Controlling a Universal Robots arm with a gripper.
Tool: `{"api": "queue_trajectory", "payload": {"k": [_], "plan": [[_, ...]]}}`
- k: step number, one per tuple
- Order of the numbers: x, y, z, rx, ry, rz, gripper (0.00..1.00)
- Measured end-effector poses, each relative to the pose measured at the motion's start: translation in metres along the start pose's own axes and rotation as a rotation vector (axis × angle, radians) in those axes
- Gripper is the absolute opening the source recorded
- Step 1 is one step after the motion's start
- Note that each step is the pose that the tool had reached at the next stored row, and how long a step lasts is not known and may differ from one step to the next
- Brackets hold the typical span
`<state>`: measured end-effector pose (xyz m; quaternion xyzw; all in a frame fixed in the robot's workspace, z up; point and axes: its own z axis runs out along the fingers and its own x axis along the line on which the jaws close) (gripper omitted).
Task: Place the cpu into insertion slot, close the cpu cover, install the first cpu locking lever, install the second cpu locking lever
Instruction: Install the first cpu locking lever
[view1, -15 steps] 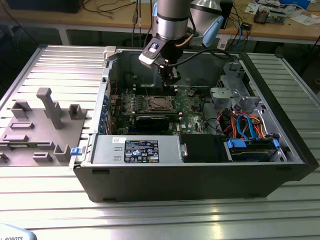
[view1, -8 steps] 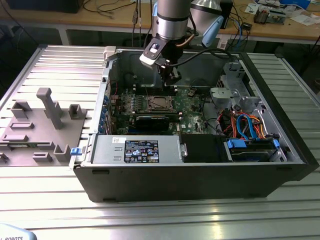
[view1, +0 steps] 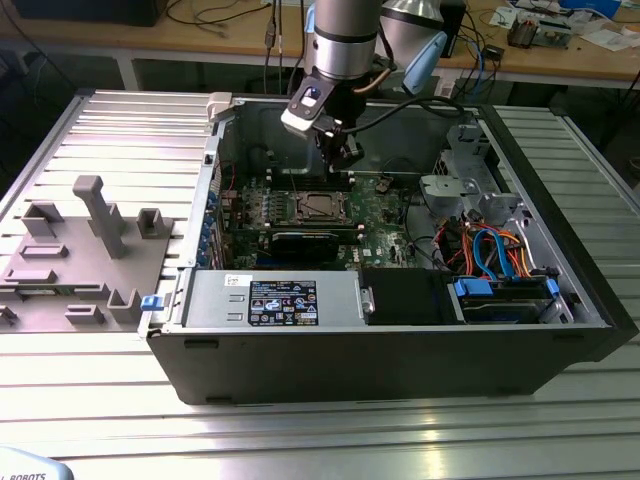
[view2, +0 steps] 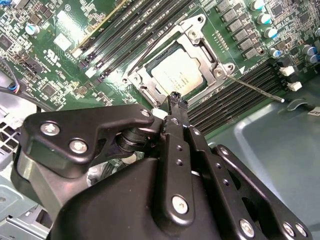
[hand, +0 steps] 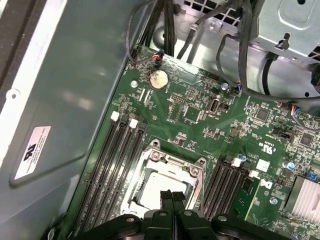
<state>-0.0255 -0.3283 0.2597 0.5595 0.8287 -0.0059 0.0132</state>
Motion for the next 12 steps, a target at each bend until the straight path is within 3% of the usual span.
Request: {"api": "queue_trajectory", "payload": {"k": [12], "plan": [[0.0,0.0,0.0,-0.0025,0.0005,-0.087,0.11]]}}
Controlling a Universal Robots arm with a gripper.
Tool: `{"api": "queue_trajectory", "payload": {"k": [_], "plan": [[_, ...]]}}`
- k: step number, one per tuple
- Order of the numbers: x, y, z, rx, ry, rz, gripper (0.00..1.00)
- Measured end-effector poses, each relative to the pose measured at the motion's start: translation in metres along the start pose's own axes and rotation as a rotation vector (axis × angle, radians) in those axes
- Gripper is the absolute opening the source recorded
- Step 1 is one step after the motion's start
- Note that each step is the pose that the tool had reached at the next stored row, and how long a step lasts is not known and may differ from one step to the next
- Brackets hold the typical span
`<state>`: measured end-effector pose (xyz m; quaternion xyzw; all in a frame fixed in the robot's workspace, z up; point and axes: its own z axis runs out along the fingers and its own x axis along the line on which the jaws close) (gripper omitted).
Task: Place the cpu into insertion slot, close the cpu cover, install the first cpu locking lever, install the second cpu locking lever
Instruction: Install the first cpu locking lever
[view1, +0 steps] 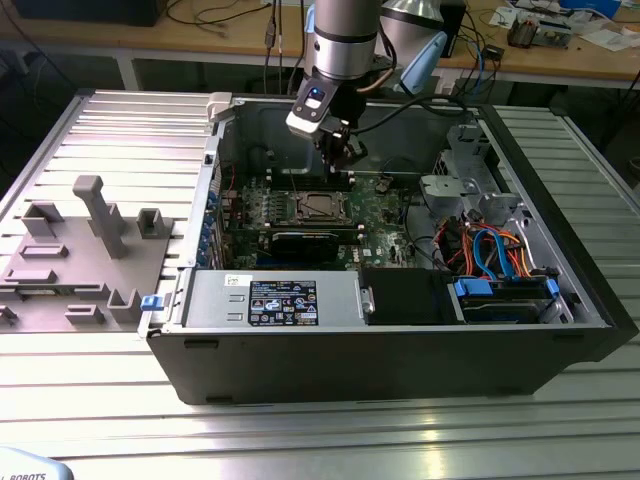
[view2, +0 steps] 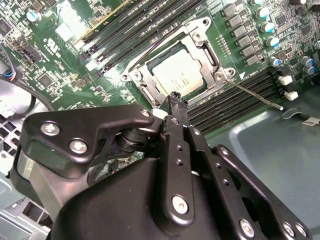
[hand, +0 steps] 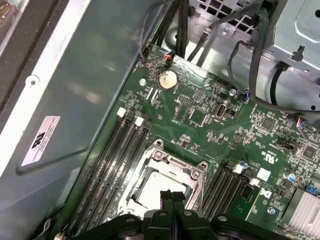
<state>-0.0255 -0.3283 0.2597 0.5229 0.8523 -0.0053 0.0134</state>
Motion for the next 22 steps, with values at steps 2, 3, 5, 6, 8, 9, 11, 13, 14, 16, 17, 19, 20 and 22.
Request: {"api": "queue_trajectory", "payload": {"k": [2,3,5,6,8,9,11,13,14,16,17,19,20,22], "plan": [[0.0,0.0,0.0,-0.0002,0.0,-0.009,0.11],[0.0,0.0,0.0,-0.0004,0.0,-0.014,0.11],[0.0,0.0,0.0,-0.0006,0.0001,-0.021,0.11],[0.0,0.0,0.0,-0.0007,0.0001,-0.025,0.11],[0.0,0.0,0.0,-0.0009,0.0001,-0.032,0.11],[0.0,0.0,0.0,-0.0009,0.0001,-0.035,0.11],[0.0,0.0,0.0,-0.0012,0.0002,-0.043,0.11],[0.0,0.0,0.0,-0.0014,0.0002,-0.051,0.11],[0.0,0.0,0.0,-0.0015,0.0003,-0.055,0.11],[0.0,0.0,0.0,-0.0018,0.0003,-0.064,0.11],[0.0,0.0,0.0,-0.0019,0.0003,-0.067,0.11],[0.0,0.0,0.0,-0.0021,0.0004,-0.074,0.11],[0.0,0.0,0.0,-0.0023,0.0004,-0.081,0.11],[0.0,0.0,0.0,-0.0024,0.0004,-0.086,0.11]]}}
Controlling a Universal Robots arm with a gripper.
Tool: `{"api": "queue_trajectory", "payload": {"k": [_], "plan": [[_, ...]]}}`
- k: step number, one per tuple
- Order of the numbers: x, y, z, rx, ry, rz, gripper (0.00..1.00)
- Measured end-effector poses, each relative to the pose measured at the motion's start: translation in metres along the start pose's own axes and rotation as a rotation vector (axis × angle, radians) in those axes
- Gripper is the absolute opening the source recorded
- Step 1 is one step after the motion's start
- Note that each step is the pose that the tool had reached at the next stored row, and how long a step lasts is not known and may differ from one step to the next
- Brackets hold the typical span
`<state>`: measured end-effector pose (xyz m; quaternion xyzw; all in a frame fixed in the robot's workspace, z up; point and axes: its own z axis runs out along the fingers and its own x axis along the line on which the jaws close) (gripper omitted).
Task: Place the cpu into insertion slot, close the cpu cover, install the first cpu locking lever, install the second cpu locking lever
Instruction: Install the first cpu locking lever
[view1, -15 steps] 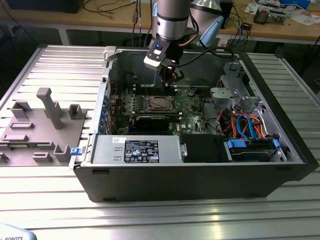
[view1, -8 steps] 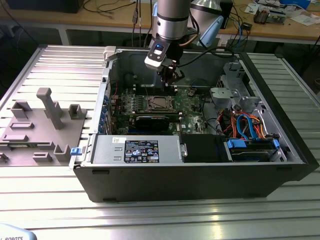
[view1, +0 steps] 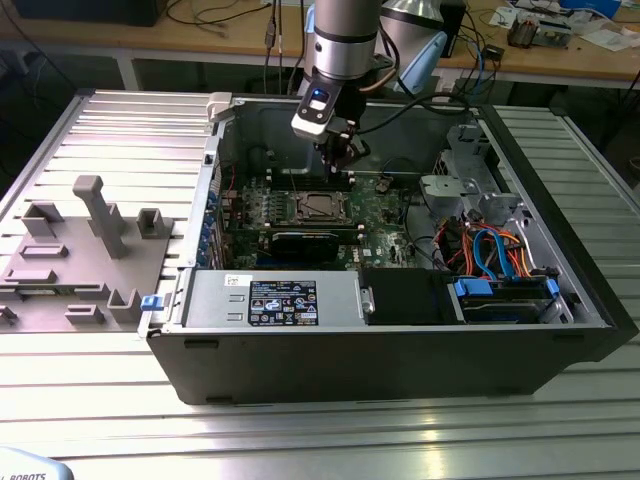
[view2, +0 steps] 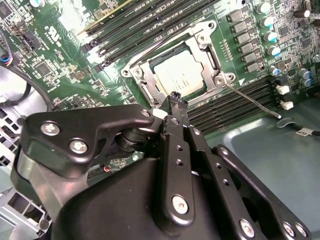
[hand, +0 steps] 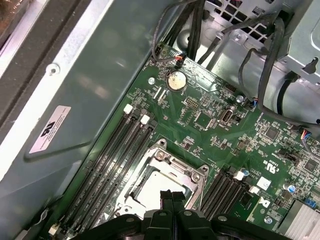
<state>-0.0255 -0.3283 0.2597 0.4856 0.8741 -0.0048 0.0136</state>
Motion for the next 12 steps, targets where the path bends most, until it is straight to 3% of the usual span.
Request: {"api": "queue_trajectory", "payload": {"k": [12], "plan": [[0.0,0.0,0.0,-0.0014,0.0002,-0.048,0.11]]}}
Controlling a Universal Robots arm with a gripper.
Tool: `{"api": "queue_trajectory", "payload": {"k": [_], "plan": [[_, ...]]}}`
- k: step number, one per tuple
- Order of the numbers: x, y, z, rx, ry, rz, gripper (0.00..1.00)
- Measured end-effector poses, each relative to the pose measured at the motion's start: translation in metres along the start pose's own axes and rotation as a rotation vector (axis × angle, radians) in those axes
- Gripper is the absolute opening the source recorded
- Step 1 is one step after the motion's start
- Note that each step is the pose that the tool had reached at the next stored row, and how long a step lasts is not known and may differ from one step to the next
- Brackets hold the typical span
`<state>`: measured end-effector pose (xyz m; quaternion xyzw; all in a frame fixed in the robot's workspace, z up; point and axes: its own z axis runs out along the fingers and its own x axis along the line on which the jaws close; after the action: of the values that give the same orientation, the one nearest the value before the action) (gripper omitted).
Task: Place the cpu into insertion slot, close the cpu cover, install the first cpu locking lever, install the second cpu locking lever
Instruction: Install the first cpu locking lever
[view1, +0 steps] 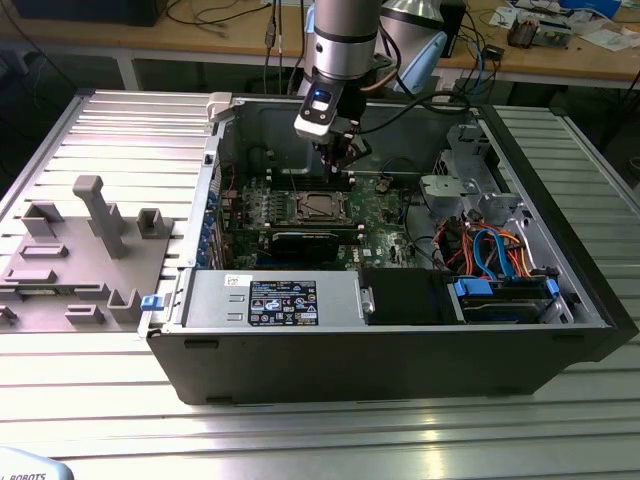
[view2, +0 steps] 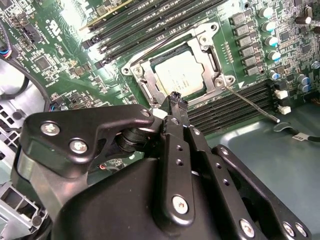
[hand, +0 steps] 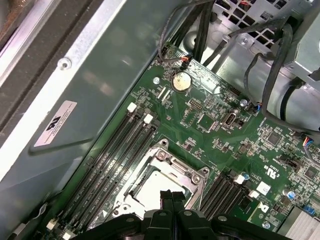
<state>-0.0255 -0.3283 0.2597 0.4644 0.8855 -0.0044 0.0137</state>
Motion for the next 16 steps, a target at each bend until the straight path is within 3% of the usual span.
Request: {"api": "queue_trajectory", "payload": {"k": [16], "plan": [[0.0,0.0,0.0,-0.0014,0.0003,-0.051,0.11]]}}
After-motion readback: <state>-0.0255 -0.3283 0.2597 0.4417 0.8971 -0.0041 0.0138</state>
